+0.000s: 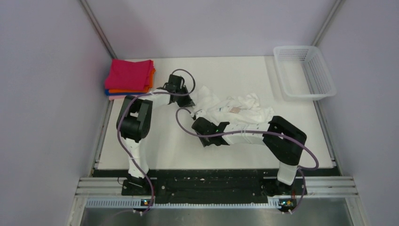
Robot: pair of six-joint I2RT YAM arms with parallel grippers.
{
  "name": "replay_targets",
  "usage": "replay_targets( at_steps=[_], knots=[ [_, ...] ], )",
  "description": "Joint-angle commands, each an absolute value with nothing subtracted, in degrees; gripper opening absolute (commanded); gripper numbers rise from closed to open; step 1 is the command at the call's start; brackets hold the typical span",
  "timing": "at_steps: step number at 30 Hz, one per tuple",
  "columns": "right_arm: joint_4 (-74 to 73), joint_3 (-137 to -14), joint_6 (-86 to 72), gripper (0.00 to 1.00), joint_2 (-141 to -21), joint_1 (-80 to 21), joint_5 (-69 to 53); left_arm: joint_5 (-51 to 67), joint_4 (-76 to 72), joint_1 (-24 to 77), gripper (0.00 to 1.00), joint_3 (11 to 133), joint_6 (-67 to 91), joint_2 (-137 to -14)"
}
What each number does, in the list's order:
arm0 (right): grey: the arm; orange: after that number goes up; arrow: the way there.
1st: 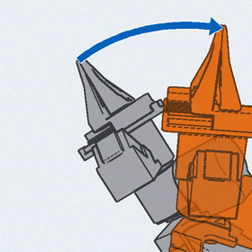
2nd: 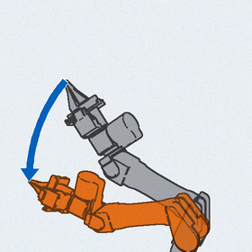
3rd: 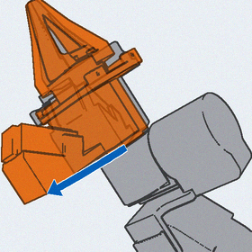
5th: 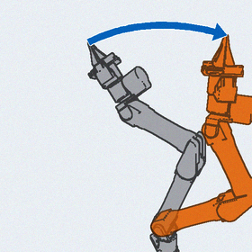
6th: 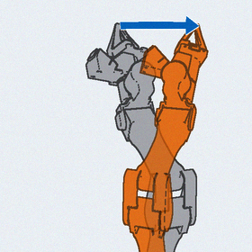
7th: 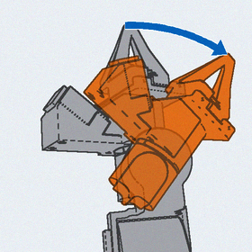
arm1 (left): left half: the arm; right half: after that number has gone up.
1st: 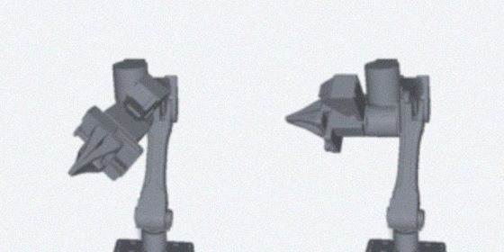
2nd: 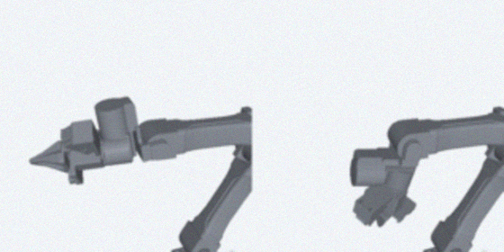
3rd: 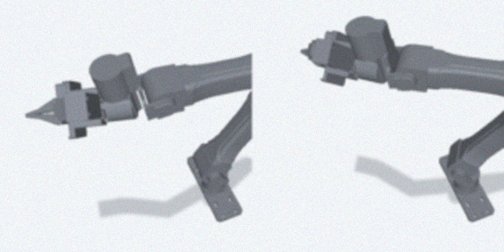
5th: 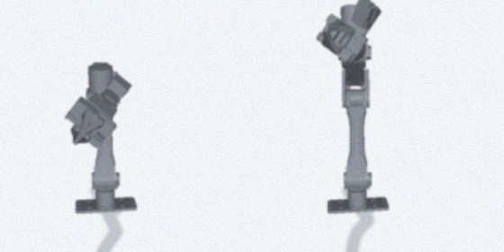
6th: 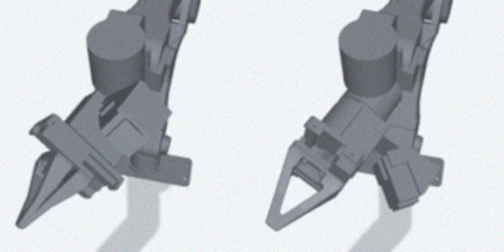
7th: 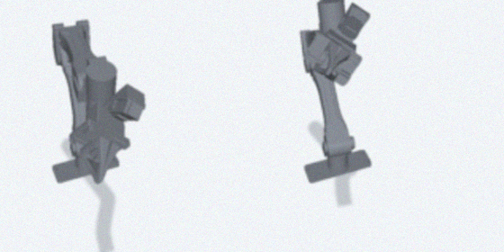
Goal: Fold and stack the t-shirts
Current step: Flatten out the tshirt
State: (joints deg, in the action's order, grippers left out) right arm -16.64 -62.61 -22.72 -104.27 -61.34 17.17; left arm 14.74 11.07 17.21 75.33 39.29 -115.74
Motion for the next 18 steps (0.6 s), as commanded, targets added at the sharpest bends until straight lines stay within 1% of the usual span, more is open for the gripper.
replay_targets(
  at_steps=[1,2,3,4,8,10,14,18],
  knots=[
    [-15.7,-59.4,-25.6,0.24,-101.5,-61.3,23.9,12.9,11.4,18.1,0.00,74.6,39.9,-115.9],
    [-15.5,-59.0,-26.0,0.12,-100.3,-61.3,25.0,11.9,11.6,18.1,0.00,74.3,39.8,-115.2],
    [-15.3,-58.6,-26.4,0.04,-99.0,-61.2,26.0,10.9,11.8,18.1,0.00,73.9,39.7,-114.1],
    [-15.2,-58.2,-27.1,0.00,-97.1,-61.2,27.0,9.6,11.9,18.1,0.00,73.4,39.5,-112.8],
    [-10.8,-55.3,-26.3,0.00,-86.0,-60.6,29.3,4.3,11.7,18.1,0.00,70.2,38.9,-104.9],
    [-9.1,-53.6,-25.9,0.00,-79.6,-58.7,30.5,1.0,12.0,18.1,0.00,68.5,39.0,-99.7],
    [-8.1,-49.8,-23.7,0.00,-67.2,-52.7,31.7,-8.6,13.0,18.0,0.00,65.4,38.9,-90.3],
    [-8.6,-48.7,-21.5,0.00,-55.5,-44.8,32.4,-16.2,13.3,18.0,0.00,64.0,38.0,-81.1]
  ],
)
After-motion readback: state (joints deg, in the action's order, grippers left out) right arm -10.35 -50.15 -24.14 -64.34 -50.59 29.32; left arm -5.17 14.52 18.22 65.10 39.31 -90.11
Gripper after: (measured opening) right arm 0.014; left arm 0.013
